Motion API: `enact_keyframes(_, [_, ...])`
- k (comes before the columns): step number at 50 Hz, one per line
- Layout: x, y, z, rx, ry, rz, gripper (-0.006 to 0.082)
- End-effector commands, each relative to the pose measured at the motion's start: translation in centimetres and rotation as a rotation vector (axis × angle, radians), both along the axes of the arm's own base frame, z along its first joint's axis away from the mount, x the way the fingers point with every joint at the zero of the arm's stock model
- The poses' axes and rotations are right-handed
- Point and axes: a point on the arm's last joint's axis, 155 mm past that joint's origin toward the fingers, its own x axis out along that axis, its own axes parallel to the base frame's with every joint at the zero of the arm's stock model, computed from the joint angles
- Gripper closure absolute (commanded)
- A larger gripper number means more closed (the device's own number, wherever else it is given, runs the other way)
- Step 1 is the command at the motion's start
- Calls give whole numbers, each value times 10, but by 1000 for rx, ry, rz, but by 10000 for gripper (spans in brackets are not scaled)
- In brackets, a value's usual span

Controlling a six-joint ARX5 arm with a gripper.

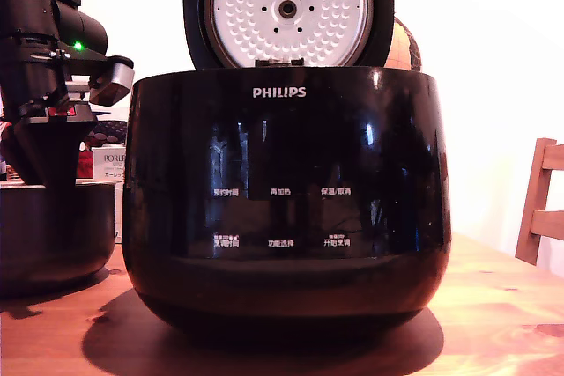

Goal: Pick up the metallic pot next to the rice cooker

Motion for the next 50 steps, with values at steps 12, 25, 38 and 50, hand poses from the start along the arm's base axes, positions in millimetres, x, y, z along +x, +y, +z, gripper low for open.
enact_keyframes(12, [-25, 0, -10, 2, 118, -1, 787])
enact_keyframes(25, [-44, 7, -4, 63, 165, -19, 787])
enact_keyframes(38, [-44, 11, 25, 111, 49, -44, 786])
enact_keyframes(50, [-48, 20, 58, 149, -68, -35, 787])
